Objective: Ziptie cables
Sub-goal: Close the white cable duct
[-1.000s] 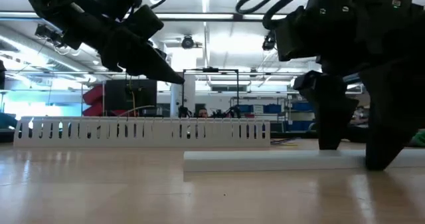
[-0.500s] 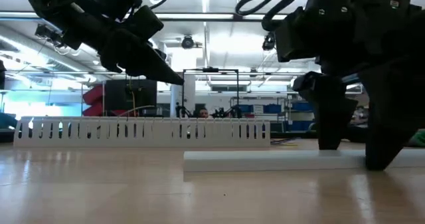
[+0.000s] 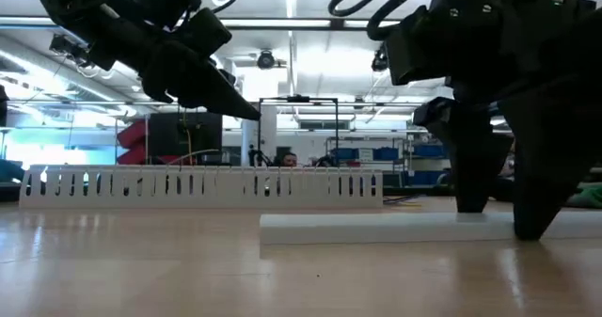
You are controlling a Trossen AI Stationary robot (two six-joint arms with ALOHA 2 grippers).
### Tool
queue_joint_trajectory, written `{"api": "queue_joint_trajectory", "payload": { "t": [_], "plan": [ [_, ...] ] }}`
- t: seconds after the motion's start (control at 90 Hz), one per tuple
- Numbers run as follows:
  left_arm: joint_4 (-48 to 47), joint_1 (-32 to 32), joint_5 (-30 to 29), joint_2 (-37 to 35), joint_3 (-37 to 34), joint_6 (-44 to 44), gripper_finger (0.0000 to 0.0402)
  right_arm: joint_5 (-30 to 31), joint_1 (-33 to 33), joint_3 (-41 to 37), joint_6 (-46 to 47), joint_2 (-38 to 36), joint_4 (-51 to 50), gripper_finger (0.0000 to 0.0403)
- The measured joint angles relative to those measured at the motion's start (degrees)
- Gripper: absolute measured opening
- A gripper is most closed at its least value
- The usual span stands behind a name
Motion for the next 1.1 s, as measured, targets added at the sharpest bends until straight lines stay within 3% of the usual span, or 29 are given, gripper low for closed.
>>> {"api": "queue_joint_trajectory", "payload": {
  "t": [0.733, 1.1],
  "plan": [
    [0.00, 0.00, 0.00, 0.00, 0.00, -0.01, 0.0184, -0.19, -0.02, 0.00, 0.13, -0.04, 0.09, 0.0257],
    [0.00, 0.00, 0.02, 0.00, 0.00, -0.01, 0.0184, -0.19, -0.02, 0.02, 0.05, -0.11, 0.09, 0.0247]
  ]
}}
